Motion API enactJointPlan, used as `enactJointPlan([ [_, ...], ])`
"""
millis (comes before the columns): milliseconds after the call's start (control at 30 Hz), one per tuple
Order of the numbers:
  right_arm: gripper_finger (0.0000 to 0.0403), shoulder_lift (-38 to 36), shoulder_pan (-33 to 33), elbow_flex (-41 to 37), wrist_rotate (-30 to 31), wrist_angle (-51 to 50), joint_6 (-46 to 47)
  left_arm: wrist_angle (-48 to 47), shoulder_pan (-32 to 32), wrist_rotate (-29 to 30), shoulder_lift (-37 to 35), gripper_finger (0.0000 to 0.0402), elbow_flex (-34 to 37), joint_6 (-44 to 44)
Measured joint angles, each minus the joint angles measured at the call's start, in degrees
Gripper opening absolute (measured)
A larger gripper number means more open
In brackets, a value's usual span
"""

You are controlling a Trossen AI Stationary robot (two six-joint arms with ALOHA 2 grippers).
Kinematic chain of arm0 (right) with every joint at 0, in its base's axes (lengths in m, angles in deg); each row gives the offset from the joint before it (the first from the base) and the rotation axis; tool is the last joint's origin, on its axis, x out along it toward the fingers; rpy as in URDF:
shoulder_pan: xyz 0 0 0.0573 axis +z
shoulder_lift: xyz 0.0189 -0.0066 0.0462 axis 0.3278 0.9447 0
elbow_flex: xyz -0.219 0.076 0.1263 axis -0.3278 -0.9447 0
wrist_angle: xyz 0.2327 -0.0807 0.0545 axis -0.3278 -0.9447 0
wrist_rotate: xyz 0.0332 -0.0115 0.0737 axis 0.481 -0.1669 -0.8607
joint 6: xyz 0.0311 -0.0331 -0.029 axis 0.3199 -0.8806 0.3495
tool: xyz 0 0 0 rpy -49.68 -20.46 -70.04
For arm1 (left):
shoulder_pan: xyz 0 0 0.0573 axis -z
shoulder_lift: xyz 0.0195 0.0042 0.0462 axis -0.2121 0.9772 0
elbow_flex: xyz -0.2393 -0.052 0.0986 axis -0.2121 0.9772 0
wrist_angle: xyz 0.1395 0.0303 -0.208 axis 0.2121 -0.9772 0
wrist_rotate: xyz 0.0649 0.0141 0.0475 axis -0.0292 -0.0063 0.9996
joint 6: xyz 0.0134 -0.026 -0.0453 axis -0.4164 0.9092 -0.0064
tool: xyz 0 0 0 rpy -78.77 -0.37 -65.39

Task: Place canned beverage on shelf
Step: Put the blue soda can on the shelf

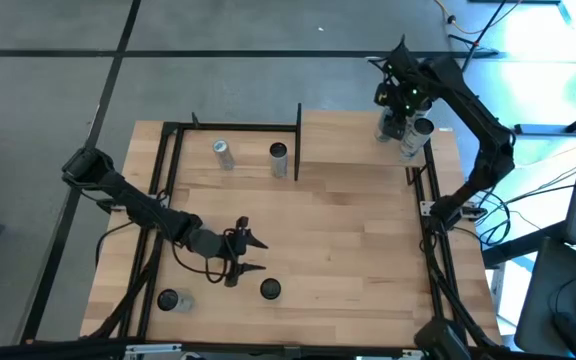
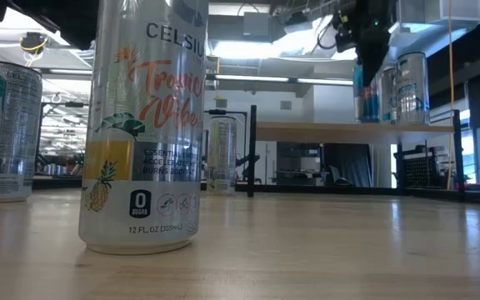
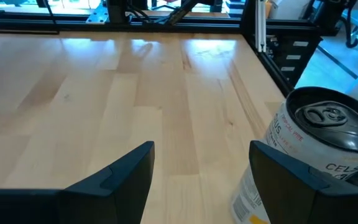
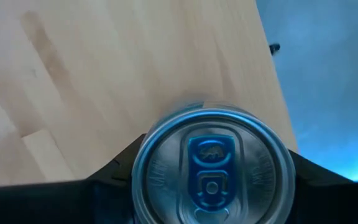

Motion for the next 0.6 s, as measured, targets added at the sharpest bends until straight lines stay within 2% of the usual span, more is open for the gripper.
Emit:
enactJointPlan([
  [333,0.0198,1.16,-0.41,0.0,0.36,0.96,0.03,0.21,0.56,-0.07,0.0,0.0247,0.0,0.67],
  [500,0.0199,1.07,-0.48,-1.8,4.06,1.16,1.78,0.22,0.56,-0.11,0.0,0.0247,0.0,1.07],
  [600,0.0219,0.89,-0.35,-2.79,5.57,2.13,2.95,0.2,0.56,-0.09,0.0,0.0247,0.0,1.07],
])
